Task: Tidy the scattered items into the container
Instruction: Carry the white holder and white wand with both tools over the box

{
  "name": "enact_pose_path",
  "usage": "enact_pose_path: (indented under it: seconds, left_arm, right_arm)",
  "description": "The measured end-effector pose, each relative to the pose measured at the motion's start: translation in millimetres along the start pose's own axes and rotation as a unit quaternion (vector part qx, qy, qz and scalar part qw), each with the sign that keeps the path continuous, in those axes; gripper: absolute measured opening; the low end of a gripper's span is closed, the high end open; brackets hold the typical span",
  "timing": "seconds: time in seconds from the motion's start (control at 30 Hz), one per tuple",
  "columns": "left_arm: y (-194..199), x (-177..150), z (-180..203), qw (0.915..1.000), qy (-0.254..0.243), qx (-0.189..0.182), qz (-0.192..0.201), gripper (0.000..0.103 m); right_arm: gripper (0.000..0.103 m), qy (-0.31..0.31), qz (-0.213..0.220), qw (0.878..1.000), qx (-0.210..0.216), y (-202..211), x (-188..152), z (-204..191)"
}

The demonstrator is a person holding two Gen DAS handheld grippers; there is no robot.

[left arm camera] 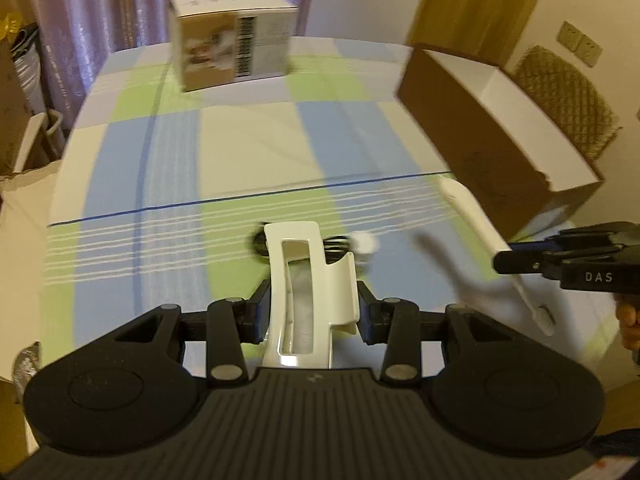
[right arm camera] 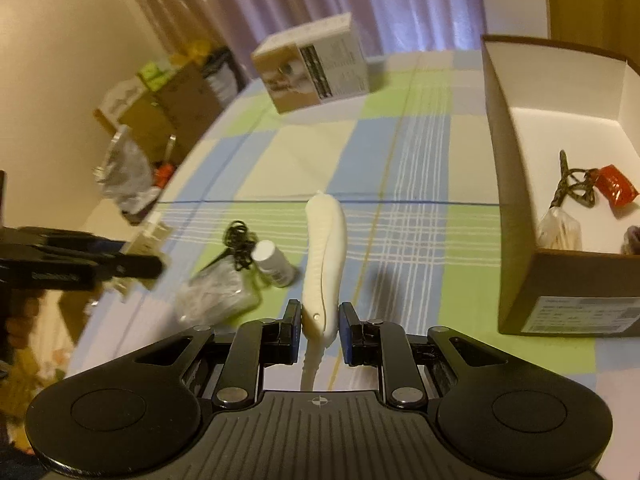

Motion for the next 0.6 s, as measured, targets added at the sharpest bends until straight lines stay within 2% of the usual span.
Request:
enact_pose_path:
  seconds: [0.27,0.47,0.6]
  left_arm:
    - [3.3,14.2,91.0,0.9971,-0.031,-0.07,0.004,0.036]
    - [0.6,32.8,147.8,0.9912,-0.05,-0.122,0.012,0.036]
    - [-5.6,48.7,186.4,0.986,-0.064,-0.152,0.021,0.036]
  right_arm:
    - [0.017,-0.017,0.025,0.999,0.016,57.7,-2.9,27.4]
    - [0.017,-0.041,0.053,0.998,0.003,102.5,-4.4,55.7]
    - [0.017,-0.065,0.074,0.995,-0.022,128.8,-2.3,85.0]
Point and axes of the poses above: each gripper's, at about its wrist camera, not at the fingertips, and y roughly against the way its jaws point, z to its right, x to its top, the point moved 7 cm from there along -y, roughly the way its jaws point, and after that the axes turned 3 degrees about x, right-handed, at the moved point
